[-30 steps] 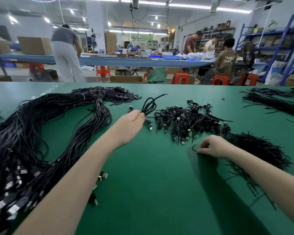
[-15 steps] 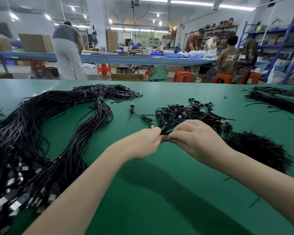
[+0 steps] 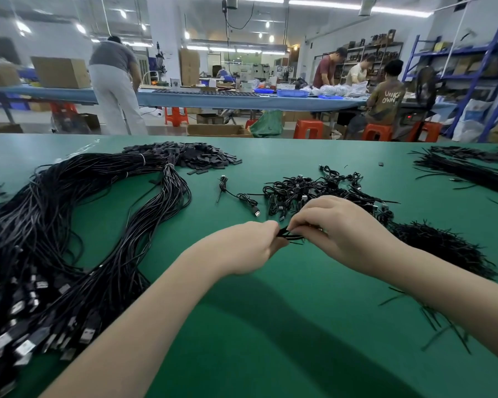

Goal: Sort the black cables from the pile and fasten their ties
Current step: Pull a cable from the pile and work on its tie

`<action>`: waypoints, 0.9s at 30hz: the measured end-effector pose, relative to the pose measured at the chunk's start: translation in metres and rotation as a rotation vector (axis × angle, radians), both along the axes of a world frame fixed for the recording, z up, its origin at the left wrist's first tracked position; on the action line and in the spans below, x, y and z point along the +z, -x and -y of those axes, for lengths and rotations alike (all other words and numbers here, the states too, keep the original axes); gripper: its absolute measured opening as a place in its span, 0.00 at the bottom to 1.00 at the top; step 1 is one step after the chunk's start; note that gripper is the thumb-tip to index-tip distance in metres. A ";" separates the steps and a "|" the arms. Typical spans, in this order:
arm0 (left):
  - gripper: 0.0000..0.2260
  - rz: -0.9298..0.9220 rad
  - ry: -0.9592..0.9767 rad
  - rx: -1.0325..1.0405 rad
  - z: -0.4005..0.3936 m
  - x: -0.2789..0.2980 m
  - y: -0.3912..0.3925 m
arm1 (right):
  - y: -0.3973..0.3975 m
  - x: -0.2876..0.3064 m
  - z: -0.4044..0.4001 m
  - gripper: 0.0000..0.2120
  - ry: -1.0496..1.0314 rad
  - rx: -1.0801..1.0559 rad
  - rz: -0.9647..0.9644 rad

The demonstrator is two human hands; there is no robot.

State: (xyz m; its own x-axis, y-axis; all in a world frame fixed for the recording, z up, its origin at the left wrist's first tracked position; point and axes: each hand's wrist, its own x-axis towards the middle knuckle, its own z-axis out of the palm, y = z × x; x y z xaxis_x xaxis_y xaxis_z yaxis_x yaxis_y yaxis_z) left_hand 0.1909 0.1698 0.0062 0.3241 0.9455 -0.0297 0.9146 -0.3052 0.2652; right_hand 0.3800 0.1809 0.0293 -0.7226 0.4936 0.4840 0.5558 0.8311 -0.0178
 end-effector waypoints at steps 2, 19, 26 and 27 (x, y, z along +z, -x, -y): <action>0.13 -0.075 -0.067 -0.017 0.002 -0.005 -0.005 | 0.000 0.002 0.001 0.06 0.023 -0.017 0.009; 0.13 0.918 0.180 -0.006 0.003 0.001 -0.006 | -0.002 0.015 0.003 0.07 0.275 -0.093 -0.384; 0.12 1.050 0.267 -0.107 0.002 0.002 0.001 | 0.004 0.007 0.002 0.06 0.746 0.006 -0.715; 0.13 0.990 0.245 -0.114 0.002 0.002 0.002 | 0.004 0.006 0.001 0.07 0.786 0.011 -0.740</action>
State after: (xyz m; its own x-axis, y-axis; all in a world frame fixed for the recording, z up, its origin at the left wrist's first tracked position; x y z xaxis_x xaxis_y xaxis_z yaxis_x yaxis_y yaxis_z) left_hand 0.1893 0.1675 0.0084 0.3960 0.9114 0.1120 0.2207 -0.2128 0.9518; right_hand 0.3758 0.1799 0.0352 -0.3876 0.8516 0.3529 0.1804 0.4455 -0.8769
